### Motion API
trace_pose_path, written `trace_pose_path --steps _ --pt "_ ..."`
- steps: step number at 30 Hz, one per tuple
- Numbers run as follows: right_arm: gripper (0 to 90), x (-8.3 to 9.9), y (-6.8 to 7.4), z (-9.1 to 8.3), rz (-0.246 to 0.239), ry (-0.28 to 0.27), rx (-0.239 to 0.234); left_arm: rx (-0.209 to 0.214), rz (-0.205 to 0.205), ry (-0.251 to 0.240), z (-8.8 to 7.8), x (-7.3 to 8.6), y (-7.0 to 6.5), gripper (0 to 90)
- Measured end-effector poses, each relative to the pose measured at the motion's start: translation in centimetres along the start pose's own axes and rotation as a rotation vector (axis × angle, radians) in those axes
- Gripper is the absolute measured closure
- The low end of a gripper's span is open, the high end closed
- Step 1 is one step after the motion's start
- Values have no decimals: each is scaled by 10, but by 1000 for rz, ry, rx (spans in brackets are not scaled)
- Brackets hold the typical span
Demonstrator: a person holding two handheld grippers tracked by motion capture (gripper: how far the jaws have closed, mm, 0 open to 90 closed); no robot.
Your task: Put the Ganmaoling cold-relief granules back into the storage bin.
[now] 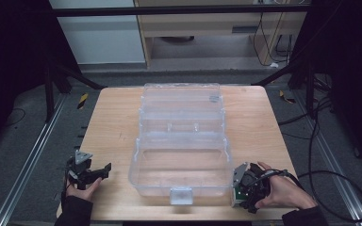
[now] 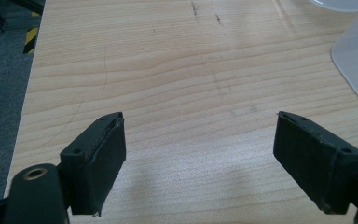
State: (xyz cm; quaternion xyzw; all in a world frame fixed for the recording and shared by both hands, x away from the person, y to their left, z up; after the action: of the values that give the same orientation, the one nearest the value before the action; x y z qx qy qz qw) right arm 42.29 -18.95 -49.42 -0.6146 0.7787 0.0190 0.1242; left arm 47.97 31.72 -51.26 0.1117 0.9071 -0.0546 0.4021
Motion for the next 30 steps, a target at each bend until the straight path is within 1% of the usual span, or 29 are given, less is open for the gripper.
trace_pose_path --steps 2,3,4,5,6,7,9,11,16,17,18,24,28,29,30 --pt "88 1 0 0 17 -8 -3 0 1 0 0 0 0 163" --pt "98 2 -1 -1 12 -10 -4 0 0 1 0 0 0 164" --pt "110 4 -1 -1 20 -17 -8 0 1 1 0 0 0 164" --pt "122 5 -1 -3 32 -10 -11 -1 1 1 0 0 0 164" --pt "130 5 -2 -3 30 -18 -14 0 1 1 0 0 0 164" --pt "138 6 -1 -4 47 -16 -17 0 2 1 0 0 0 164" --pt "146 8 -2 -5 56 -22 -21 -1 3 2 0 0 0 165" --pt "152 8 -2 -6 84 -22 -26 0 3 2 0 0 0 165" --pt "160 9 -2 -8 89 -16 -26 -1 1 1 0 0 0 166" --pt "160 10 -2 -8 97 -14 -25 -1 1 1 0 0 0 166" --pt "160 11 -2 -9 90 -13 -22 -1 2 2 0 0 0 167" --pt "161 17 -2 -21 112 -41 -16 -1 2 3 0 0 0 167" --pt "161 20 -3 -32 140 -67 -1 0 5 5 0 0 0 167" --pt "161 20 -2 -36 159 -71 2 0 5 5 0 0 0 167" --pt "161 20 -3 -39 163 -77 6 0 4 5 0 0 0 167"
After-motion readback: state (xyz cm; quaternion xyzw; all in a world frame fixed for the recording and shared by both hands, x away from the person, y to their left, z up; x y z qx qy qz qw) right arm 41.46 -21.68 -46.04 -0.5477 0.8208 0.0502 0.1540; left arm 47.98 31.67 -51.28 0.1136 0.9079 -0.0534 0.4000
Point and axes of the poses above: each handheld gripper's, and its own axes: z roughly forward along the jaws, x roughly out of its underside, y roughly to its left, the point moved 5 cm from there along z, roughly forward along the jaws, and after that the axes turned 1 degree about x, right-handed, at the moved point
